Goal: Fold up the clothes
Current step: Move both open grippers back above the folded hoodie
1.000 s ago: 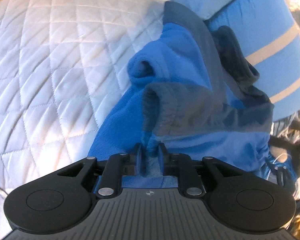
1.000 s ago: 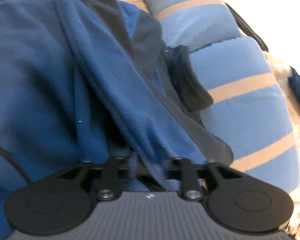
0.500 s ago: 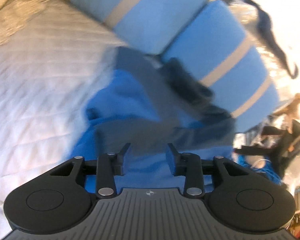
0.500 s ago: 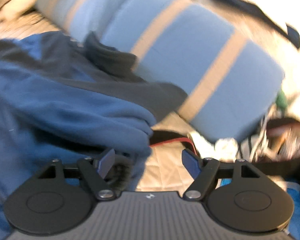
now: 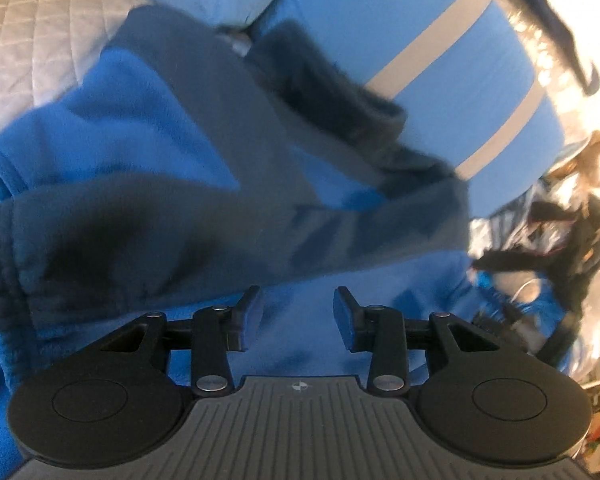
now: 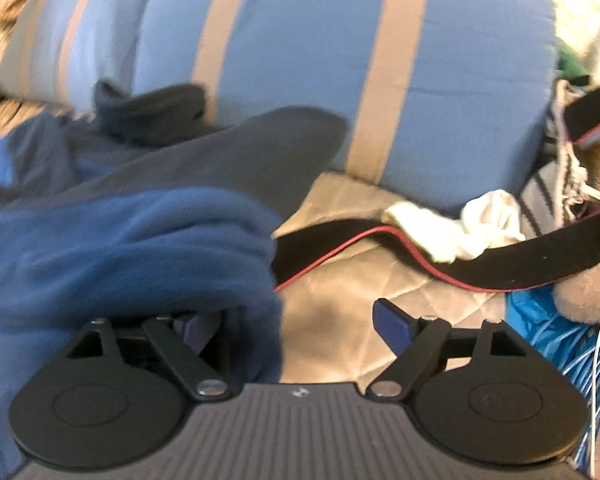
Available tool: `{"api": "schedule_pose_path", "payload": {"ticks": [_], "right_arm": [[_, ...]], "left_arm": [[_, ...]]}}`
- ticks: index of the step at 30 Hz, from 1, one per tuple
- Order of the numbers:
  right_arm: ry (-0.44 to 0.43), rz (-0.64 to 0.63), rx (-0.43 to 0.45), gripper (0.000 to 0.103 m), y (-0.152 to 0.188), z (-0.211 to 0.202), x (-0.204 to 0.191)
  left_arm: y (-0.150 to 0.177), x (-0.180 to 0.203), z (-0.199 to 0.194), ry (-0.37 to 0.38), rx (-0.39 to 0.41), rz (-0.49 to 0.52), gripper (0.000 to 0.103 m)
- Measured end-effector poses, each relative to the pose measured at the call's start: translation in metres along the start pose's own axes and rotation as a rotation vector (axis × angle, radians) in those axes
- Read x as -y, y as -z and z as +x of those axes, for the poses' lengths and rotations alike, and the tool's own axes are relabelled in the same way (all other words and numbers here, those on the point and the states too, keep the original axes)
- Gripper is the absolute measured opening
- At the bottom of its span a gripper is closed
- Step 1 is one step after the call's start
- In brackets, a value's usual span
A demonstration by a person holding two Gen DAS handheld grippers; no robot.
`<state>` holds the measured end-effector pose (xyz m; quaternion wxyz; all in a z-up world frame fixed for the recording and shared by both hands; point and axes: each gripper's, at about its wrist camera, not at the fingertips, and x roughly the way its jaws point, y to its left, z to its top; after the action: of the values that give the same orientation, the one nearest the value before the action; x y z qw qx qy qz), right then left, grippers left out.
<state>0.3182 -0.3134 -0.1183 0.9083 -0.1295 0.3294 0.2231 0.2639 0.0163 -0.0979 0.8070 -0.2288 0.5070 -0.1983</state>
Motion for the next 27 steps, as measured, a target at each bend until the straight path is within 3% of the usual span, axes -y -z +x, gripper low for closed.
{"api": "schedule_pose_path", "payload": {"ticks": [4, 8, 11, 16, 19, 21, 22, 27], "right_arm": [[-0.034, 0.163, 0.085, 0.087, 0.002, 0.003, 0.017], [-0.014, 0.347, 0.134, 0.073, 0.004, 0.001, 0.031], [-0.038, 0.546, 0.124, 0.063, 0.010, 0.000, 0.046], [-0.154, 0.820, 0.101, 0.062, 0.027, 0.004, 0.067], [-0.237, 0.903, 0.074, 0.066, 0.035, 0.010, 0.077], [-0.211, 0.810, 0.079, 0.070, 0.033, 0.006, 0.074], [-0.188, 0.733, 0.089, 0.077, 0.031, 0.001, 0.069], [-0.093, 0.349, 0.115, 0.078, 0.020, -0.012, 0.041]], "left_arm": [[-0.001, -0.003, 0.002, -0.027, -0.003, 0.010, 0.035], [-0.001, -0.007, 0.007, -0.052, -0.017, -0.018, 0.035], [-0.001, -0.007, 0.007, -0.065, -0.020, -0.020, 0.035], [0.000, -0.016, 0.007, -0.061, -0.024, -0.060, 0.035], [-0.001, -0.021, 0.003, -0.047, -0.023, -0.092, 0.035], [-0.002, -0.019, 0.000, -0.049, -0.013, -0.085, 0.035], [-0.003, -0.018, -0.002, -0.045, -0.009, -0.081, 0.035], [-0.005, -0.010, -0.006, -0.022, 0.006, -0.062, 0.035]]}}
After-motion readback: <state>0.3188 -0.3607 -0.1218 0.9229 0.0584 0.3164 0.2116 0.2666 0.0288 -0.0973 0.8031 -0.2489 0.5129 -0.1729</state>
